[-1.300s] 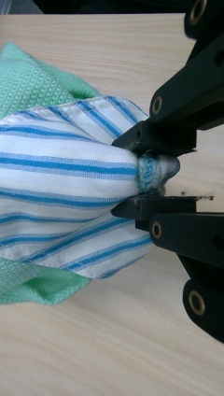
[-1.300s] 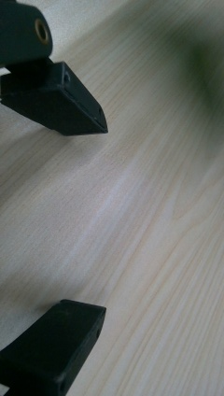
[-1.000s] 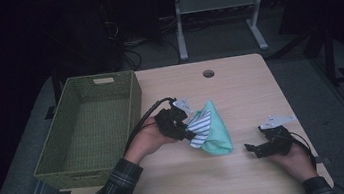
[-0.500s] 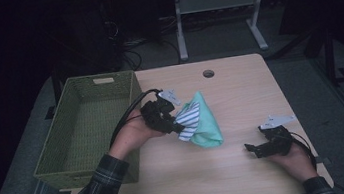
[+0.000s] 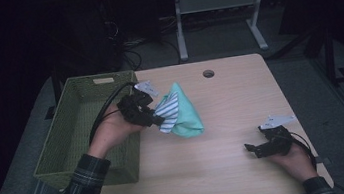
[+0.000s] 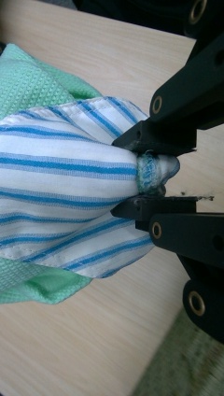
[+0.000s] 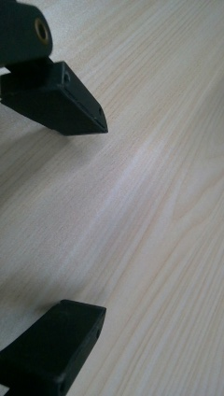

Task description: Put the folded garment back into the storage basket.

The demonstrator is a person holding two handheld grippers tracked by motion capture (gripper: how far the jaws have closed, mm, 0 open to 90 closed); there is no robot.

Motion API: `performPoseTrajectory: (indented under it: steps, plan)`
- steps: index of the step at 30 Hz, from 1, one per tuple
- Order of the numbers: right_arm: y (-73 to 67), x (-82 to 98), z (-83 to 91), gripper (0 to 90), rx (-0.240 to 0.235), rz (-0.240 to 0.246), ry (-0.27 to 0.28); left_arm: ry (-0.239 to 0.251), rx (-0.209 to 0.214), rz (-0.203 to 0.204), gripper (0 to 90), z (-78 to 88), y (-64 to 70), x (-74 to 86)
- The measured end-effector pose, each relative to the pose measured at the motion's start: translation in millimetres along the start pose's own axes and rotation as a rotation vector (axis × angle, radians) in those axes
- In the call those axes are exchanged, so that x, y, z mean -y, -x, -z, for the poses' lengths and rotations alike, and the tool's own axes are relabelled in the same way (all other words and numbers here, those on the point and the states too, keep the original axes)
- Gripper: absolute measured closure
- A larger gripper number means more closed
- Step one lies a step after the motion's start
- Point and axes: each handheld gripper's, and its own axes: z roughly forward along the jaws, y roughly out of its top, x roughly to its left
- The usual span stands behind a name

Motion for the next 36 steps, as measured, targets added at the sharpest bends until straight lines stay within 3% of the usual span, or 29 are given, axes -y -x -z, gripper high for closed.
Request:
performPoseTrajectory:
  steps: [17, 24, 36]
  plan:
    - [-0.1, 0.0, 0.1, 10.0, 0.004, -0.006, -0.002, 0.032, -0.106, 0.164, 72.1, 43.1, -31.6, 45.6]
    - [-0.1, 0.0, 0.1, 10.0, 0.004, -0.006, -0.002, 0.030, -0.174, 0.223, 72.1, 56.9, -44.0, 66.0]
    - [-0.1, 0.0, 0.1, 10.0, 0.004, -0.006, -0.002, 0.044, -0.216, 0.322, 72.1, 74.8, -60.4, 96.3]
